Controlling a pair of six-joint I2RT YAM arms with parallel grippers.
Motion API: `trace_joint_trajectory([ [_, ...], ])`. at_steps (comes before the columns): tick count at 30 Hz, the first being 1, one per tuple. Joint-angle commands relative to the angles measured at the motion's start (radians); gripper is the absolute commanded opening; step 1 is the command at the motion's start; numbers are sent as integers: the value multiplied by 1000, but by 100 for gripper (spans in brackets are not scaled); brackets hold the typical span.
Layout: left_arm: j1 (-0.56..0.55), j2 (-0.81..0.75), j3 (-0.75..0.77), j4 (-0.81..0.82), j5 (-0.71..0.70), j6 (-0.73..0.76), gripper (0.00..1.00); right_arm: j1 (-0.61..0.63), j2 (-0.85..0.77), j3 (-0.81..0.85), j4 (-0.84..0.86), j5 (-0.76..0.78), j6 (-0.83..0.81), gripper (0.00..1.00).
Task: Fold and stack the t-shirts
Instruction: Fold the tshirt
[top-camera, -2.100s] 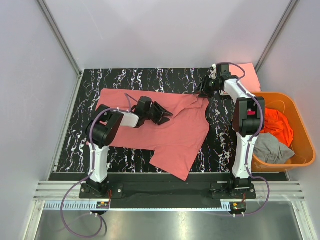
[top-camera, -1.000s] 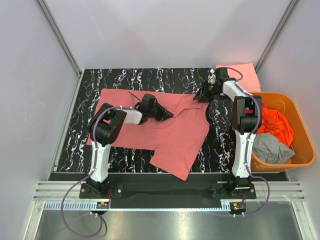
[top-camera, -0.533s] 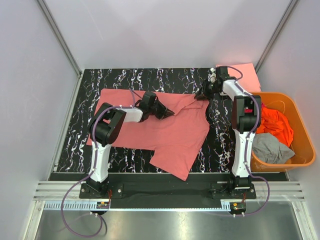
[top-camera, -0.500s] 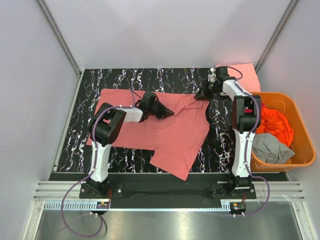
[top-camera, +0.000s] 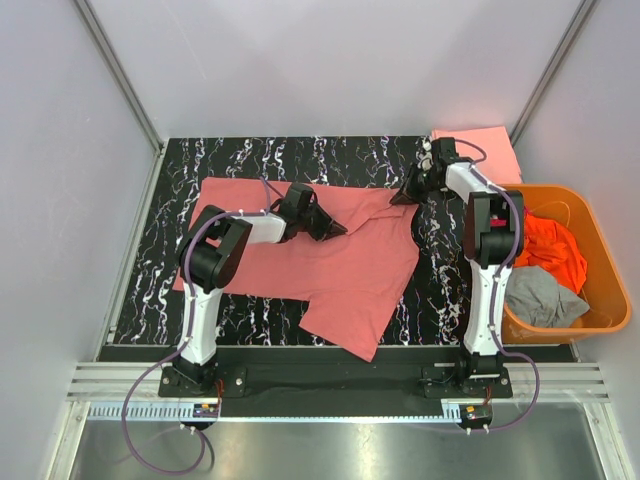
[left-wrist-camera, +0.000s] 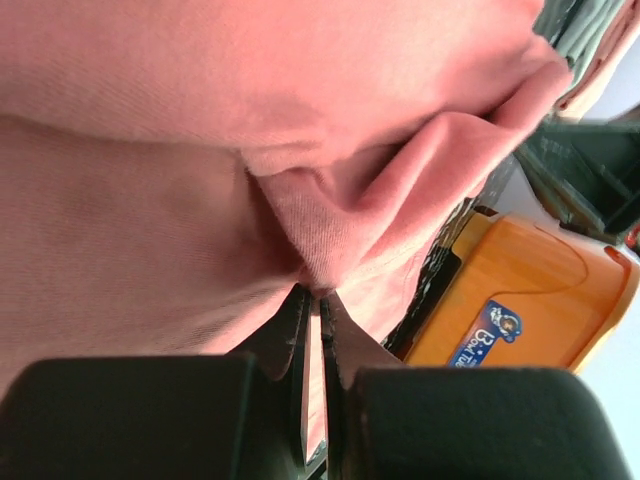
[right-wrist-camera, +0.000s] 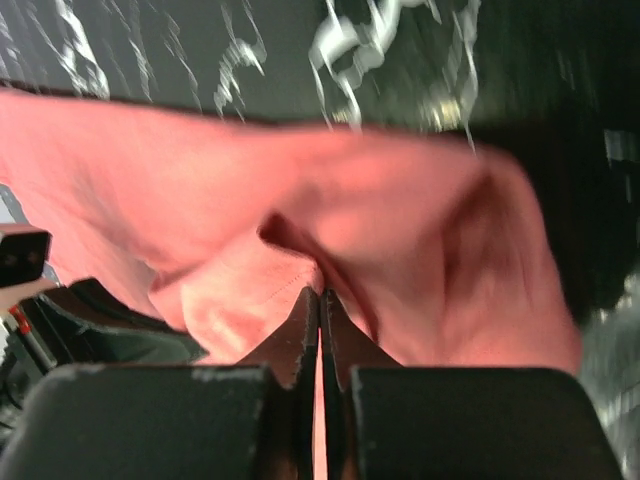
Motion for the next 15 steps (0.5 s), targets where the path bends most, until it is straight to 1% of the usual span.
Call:
trace_joint_trajectory([
  [1,5,-50,47,-42,19,45,0,-4,-181,-90,-24,26,75,0],
  [3,11,-59,54,-84,40,56,0,-3,-232,-186,-27,39,90,0],
  [5,14,-70,64,-123,58,85,0,-4,-297,-248,-33,31,115,0],
  [6,14,-82,65,-140,62,96,0,-4,-320,-312,-30,28,123,0],
  [8,16,-95,70,-182,72,129,0,-1,-376,-374,-27,23,147,0],
  [9,16,-105,65,-193,74,146,0,-1,-395,-432,-10,25,155,0],
  [12,19,-124,44,-220,81,157,0,-1,-456,-532,36,22,192,0],
  [15,27,-144,30,-228,100,163,0,5,-495,-605,79,-10,221,0],
])
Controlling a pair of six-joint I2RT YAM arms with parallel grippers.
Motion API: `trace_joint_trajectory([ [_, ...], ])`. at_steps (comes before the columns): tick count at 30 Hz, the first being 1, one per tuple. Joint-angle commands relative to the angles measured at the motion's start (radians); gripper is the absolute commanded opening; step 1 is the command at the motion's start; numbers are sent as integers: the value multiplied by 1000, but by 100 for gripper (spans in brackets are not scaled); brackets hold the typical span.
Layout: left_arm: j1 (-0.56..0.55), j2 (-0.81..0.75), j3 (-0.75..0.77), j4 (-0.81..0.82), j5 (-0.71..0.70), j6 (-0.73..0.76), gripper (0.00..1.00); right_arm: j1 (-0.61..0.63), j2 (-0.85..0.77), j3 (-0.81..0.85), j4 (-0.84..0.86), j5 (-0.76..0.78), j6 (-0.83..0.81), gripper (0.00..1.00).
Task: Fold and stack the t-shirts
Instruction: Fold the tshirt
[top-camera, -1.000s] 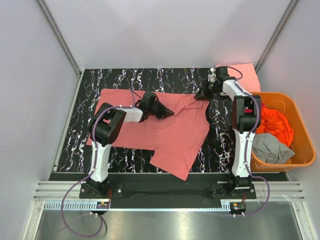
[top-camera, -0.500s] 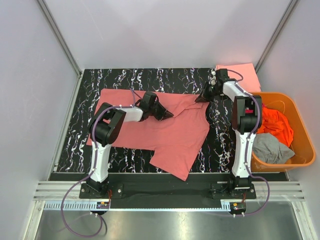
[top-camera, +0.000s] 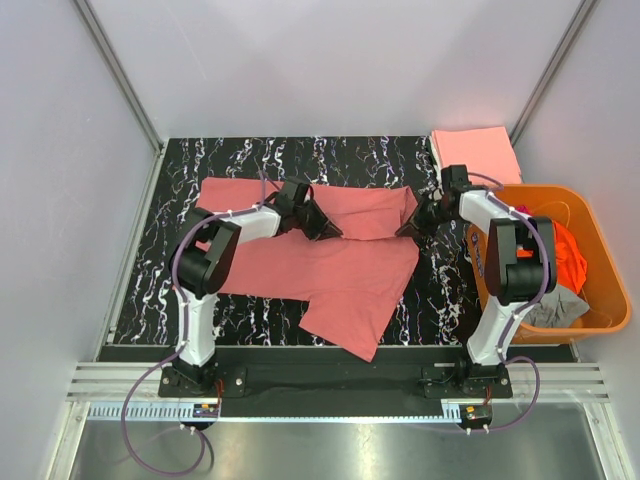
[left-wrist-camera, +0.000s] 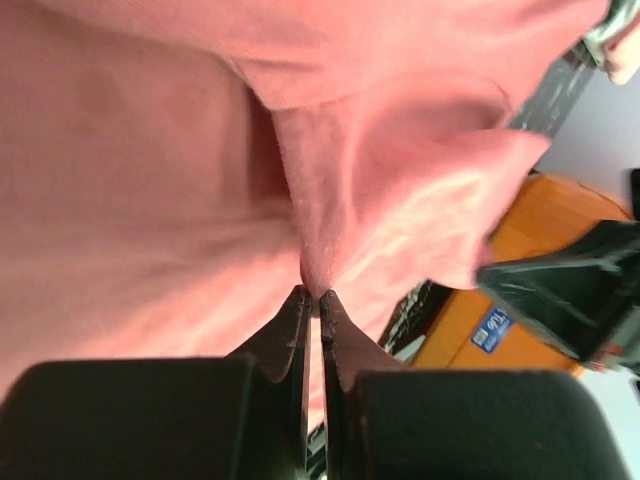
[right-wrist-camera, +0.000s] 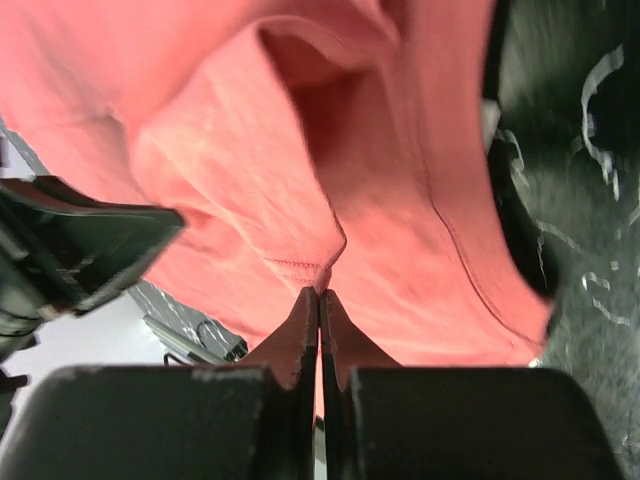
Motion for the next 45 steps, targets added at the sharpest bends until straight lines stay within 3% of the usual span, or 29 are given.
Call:
trace_joint_trajectory([
  [1,13,-77,-3,-28,48,46,0,5,-67,-75,72,-27,56,0],
  [24,58,-50,17,-170,186,185,0,37,-171,-290,174,-7,134,0],
  [36,68,2,37,-192,209,214,0,46,-257,-368,201,89,244,0],
  [42,73,10,58,-230,197,253,7,53,-272,-416,224,118,283,1],
  [45,82,-8,64,-253,190,280,18,59,-279,-434,237,119,292,4],
])
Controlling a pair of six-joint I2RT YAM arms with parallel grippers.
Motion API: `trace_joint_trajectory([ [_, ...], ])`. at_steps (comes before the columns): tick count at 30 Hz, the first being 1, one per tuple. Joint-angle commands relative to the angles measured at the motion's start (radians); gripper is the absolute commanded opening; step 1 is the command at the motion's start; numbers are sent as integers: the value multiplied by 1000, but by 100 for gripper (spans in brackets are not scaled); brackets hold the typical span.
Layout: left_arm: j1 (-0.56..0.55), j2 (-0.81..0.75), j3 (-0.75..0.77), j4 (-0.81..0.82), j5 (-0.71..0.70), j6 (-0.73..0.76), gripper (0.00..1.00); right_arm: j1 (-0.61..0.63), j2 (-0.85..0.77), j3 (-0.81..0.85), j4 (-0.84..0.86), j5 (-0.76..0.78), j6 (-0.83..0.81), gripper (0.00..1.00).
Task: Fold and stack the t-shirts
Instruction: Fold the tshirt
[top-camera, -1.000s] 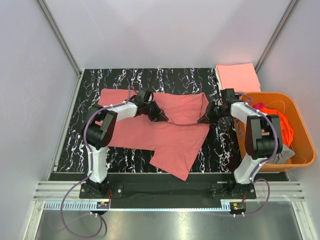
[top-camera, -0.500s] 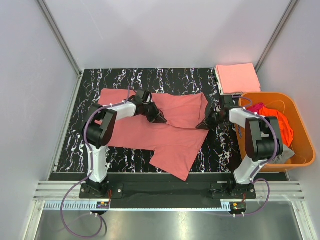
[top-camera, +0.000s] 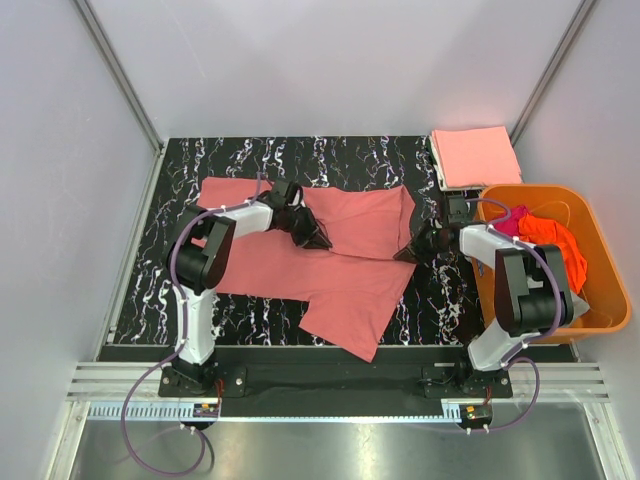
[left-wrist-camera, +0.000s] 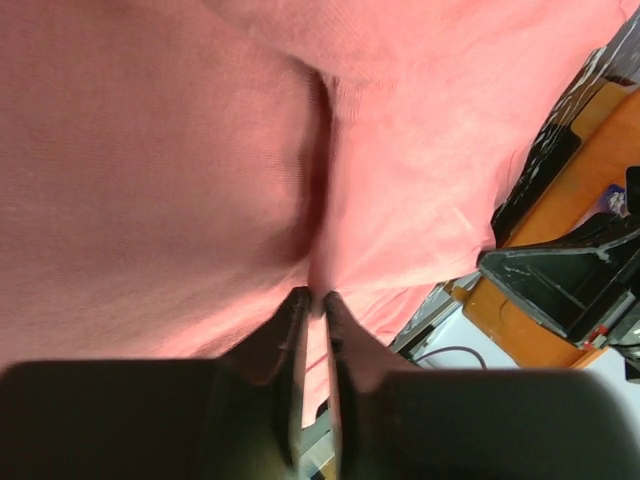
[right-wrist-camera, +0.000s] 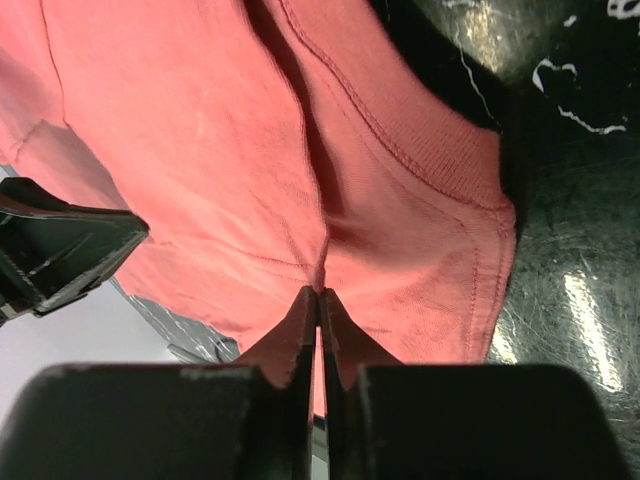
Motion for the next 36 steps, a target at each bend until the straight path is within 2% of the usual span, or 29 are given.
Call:
trace_joint_trajectory([
  [1,16,-24,44,-40,14,52,21,10,-31,-24,10,24,41,9],
  [3,29,-57,47,-66,9,95,30,13,-31,-17,6,5,27,13],
  [6,47,-129,35,-127,-7,180,36,10,-48,42,-49,36,-97,27],
  [8,65,-191,23,-169,-36,219,36,10,-43,141,-86,107,-172,39],
  [10,104,-229,1,-172,-67,259,36,7,1,218,-123,175,-244,44],
  [11,119,-257,-1,-173,-78,268,36,7,21,286,-125,187,-257,50],
  [18,286,-268,58,-167,-161,333,34,4,260,582,-126,221,-278,65],
  [26,447,-159,107,-85,-123,282,34,-8,470,841,-131,220,-268,68],
  [36,578,-38,147,37,-70,173,34,-21,573,923,-137,234,-269,58],
])
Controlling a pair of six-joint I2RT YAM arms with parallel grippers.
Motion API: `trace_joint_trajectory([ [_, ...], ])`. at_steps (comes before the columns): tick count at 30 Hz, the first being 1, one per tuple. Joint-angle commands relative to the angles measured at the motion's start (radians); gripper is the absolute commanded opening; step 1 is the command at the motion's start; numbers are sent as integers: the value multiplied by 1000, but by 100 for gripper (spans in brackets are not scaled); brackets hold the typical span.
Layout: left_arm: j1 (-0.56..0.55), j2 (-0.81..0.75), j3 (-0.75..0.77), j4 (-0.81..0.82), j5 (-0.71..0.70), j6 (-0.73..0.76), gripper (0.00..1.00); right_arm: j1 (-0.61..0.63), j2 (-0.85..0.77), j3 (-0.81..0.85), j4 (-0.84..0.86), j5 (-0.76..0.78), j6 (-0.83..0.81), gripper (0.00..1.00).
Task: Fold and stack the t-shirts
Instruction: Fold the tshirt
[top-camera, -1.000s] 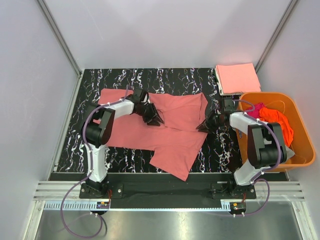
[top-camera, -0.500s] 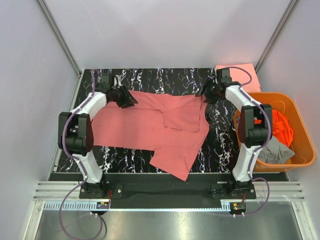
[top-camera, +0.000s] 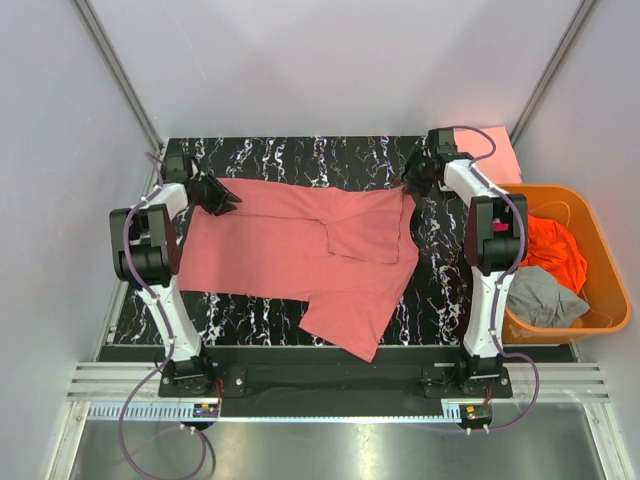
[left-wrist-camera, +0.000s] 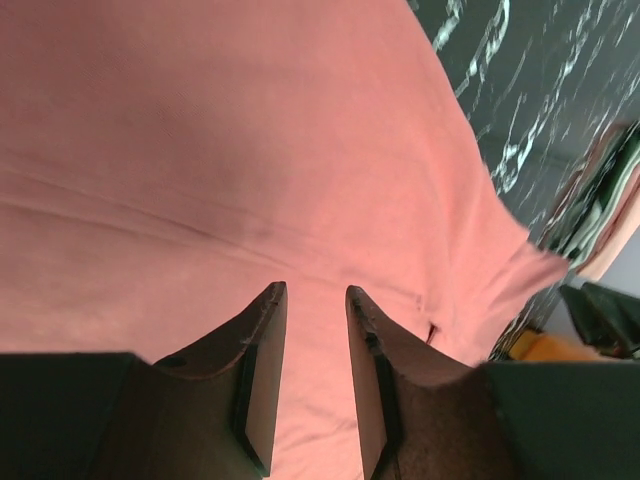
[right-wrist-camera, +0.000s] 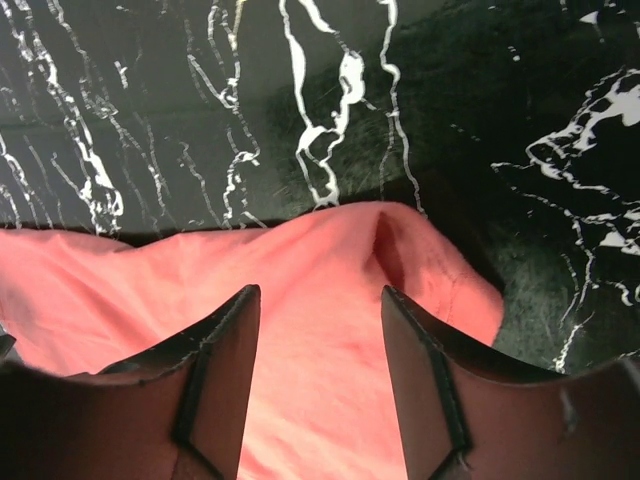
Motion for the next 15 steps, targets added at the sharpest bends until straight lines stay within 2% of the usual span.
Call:
trace_joint_trajectory([
  [1,30,20,57,101,49,-57,34,-12,32,45,0,23,-15,58],
  [9,73,95,83,136,80,-117,35,-18,97,90,-2,23,14,50],
  [12,89,112,67,146,73,-141,35,-21,91,87,-2,83,39,36],
  [13,92,118,63,149,65,-147,35,-21,89,78,0,129,45,28],
  [15,104,125,52,158,59,-163,35,-24,82,70,-3,177,68,17],
])
